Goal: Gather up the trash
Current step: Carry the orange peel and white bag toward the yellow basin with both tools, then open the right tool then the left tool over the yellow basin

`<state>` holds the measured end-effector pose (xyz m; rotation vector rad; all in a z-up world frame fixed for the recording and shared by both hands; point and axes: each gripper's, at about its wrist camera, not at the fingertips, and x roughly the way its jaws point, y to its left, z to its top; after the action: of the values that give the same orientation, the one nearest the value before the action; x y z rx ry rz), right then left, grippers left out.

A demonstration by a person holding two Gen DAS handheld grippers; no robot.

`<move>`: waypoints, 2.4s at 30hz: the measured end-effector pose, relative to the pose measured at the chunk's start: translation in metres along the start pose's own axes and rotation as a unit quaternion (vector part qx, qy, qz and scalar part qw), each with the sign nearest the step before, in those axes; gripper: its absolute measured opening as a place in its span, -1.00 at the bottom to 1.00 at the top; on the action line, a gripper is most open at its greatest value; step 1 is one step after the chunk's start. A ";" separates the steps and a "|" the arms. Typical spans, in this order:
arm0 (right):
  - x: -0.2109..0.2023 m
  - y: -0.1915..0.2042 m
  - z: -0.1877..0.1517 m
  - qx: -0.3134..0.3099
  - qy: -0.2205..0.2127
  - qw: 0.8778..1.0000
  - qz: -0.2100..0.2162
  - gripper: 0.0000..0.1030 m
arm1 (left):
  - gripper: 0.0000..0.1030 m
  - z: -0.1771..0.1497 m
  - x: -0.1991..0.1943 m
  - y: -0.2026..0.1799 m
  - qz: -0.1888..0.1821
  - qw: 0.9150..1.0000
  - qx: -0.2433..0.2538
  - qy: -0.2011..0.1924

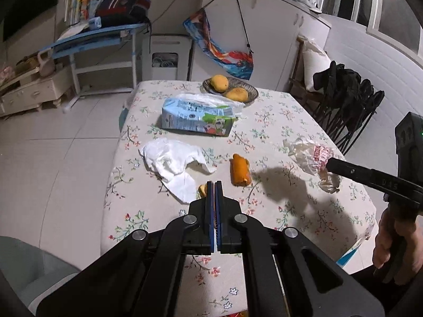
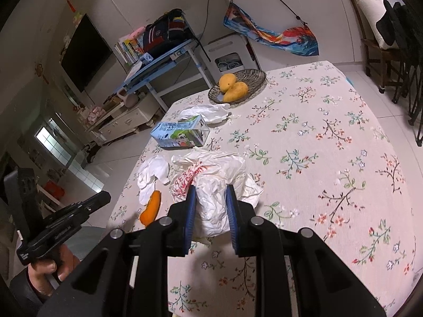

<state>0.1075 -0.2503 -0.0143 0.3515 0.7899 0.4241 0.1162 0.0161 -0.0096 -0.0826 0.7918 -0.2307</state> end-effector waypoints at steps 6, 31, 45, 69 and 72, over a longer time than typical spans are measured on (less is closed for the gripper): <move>0.005 0.003 -0.003 -0.002 0.008 1.000 0.004 -0.54 | -0.43 -0.013 0.042 -0.013 0.005 0.997 0.017 0.073; -0.013 0.010 -0.014 -0.002 -0.014 1.000 0.027 -0.54 | -0.72 -0.004 -0.016 -0.041 0.015 0.997 0.042 -0.059; -0.056 0.030 -0.059 0.005 -0.034 0.998 0.054 -0.54 | -0.72 -0.042 -0.071 -0.057 -0.002 0.994 0.040 -0.105; -0.018 0.055 -0.172 -0.007 0.177 0.984 0.020 -0.39 | -0.71 -0.097 -0.111 -0.062 -0.024 0.995 0.019 -0.097; -0.014 0.051 -0.177 -0.003 0.191 0.981 0.013 -0.25 | -0.71 -0.104 -0.113 -0.065 -0.026 0.995 0.021 -0.094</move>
<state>-0.0448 -0.1874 -0.0985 0.2786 1.1594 0.5269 -0.0458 -0.0192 0.0069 -0.0838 0.5978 -0.2845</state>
